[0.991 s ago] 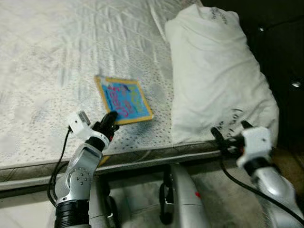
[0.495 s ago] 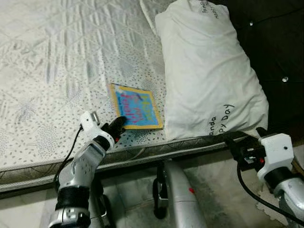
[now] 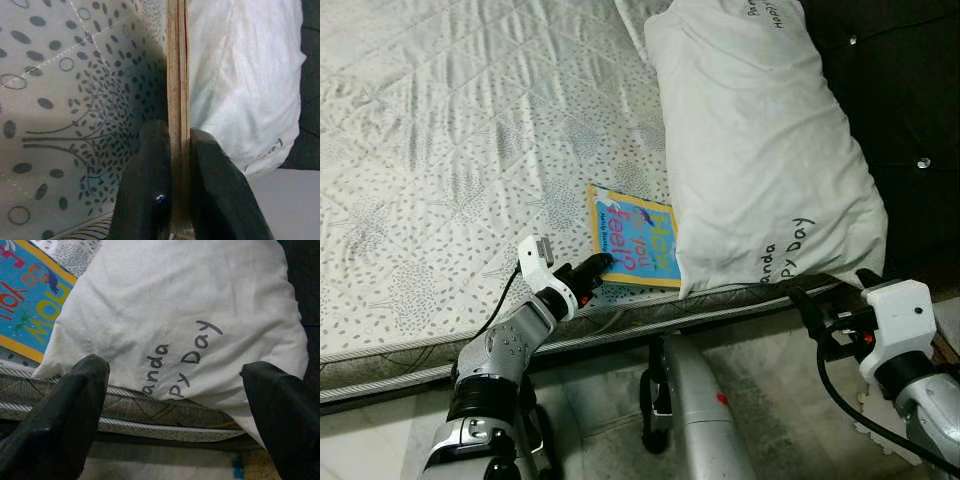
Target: Clean up the room
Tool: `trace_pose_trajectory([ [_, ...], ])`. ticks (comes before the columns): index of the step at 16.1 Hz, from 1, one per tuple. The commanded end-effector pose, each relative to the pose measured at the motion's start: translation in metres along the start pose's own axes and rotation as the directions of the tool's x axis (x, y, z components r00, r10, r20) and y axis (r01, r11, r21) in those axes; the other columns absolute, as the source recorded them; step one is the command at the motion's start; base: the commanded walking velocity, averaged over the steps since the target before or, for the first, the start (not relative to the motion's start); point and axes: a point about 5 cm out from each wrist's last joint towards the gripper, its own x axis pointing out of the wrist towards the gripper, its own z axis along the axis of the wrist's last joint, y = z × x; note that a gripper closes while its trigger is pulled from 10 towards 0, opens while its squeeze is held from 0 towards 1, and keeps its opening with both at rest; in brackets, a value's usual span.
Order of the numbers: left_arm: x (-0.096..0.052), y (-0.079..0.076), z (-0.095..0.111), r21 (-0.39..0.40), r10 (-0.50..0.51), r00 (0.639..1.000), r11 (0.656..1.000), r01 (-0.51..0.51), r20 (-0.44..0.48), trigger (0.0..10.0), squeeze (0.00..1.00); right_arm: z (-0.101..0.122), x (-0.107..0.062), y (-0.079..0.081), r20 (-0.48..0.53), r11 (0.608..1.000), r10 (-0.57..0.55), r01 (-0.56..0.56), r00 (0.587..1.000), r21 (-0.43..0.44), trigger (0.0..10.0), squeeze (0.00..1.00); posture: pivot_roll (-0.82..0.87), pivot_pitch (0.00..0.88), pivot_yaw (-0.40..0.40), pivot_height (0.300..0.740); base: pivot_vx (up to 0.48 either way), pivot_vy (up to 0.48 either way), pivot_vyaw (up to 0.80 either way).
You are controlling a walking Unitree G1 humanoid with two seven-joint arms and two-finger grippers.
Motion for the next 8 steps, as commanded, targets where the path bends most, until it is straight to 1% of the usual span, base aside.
trace_pose_trajectory([
  [1,0.0,0.004,-0.01,-0.003,0.012,0.999,1.0,-0.013,-0.041,10.0,1.0,-0.003,-0.004,0.001,-0.021,1.0,0.0,0.0,1.0,0.004,10.0,0.0,-0.35,0.374,-0.148,0.606,0.0,0.0,0.0],
  [3,-0.002,0.009,-0.006,0.006,0.049,0.999,0.999,-0.049,-0.021,10.0,1.0,-0.004,-0.002,0.002,-0.019,1.0,0.001,0.0,1.0,0.01,10.0,0.0,-0.34,0.372,-0.144,0.606,0.0,0.0,0.0],
  [4,-0.003,0.014,-0.001,0.014,0.077,0.997,0.997,-0.077,0.01,10.0,1.0,-0.003,0.0,0.003,-0.016,1.0,0.0,0.0,1.0,0.013,10.0,0.0,-0.34,0.365,-0.143,0.606,0.0,0.0,0.0],
  [6,-0.005,0.018,0.003,0.023,0.096,0.995,0.995,-0.097,0.021,10.0,1.0,-0.003,0.001,0.003,-0.013,1.0,0.0,0.0,1.0,0.017,10.0,0.0,-0.34,0.362,-0.142,0.606,0.0,0.0,0.0],
  [7,-0.008,0.023,0.007,0.051,0.122,0.992,0.991,-0.123,0.029,10.0,1.0,-0.002,0.002,0.004,-0.006,0.999,0.022,-0.022,1.0,0.04,10.0,0.0,-0.34,0.356,-0.141,0.606,0.0,0.0,0.0],
  [8,-0.01,0.026,0.009,0.062,0.134,0.99,0.989,-0.136,0.036,10.0,1.0,-0.001,0.002,0.006,0.003,0.996,0.054,-0.054,0.999,0.066,10.0,0.0,-0.34,0.353,-0.14,0.606,0.0,0.0,0.0],
])
